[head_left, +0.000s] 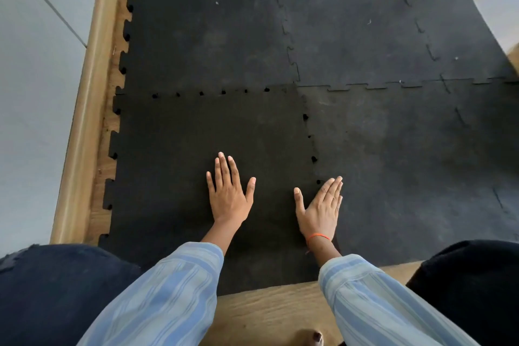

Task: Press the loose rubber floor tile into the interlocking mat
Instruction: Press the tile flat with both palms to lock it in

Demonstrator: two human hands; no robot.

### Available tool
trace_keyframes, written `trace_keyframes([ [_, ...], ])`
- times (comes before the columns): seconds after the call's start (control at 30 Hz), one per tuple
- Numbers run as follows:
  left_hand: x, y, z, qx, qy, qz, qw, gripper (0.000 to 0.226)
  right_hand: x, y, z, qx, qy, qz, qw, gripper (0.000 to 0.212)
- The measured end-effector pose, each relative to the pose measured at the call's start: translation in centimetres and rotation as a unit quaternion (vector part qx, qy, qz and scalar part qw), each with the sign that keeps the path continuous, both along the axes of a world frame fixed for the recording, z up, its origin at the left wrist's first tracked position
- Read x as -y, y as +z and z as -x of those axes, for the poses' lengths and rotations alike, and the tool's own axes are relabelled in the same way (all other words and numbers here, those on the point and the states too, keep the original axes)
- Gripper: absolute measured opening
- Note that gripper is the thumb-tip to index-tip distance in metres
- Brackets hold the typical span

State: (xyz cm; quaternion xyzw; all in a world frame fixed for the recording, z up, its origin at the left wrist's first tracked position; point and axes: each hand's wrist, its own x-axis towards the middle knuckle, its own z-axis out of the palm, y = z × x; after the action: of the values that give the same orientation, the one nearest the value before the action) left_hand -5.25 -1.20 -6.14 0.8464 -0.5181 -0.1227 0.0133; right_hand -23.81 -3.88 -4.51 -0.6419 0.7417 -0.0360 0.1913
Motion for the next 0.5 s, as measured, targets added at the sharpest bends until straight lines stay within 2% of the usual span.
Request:
trace_keyframes([
  [0.23,0.02,0.11,-0.06,-0.002,0.001,0.004,1.0,0.079,-0.13,0.34,0.14,0.041,0.006,-0.017,0.999,0.089],
  [0.5,0.17,0.12,-0.05,0.004,0.002,-0.006,1.0,0.078,0.09,-0.05,0.03,-0.012,0.042,0.011,0.999,0.1],
])
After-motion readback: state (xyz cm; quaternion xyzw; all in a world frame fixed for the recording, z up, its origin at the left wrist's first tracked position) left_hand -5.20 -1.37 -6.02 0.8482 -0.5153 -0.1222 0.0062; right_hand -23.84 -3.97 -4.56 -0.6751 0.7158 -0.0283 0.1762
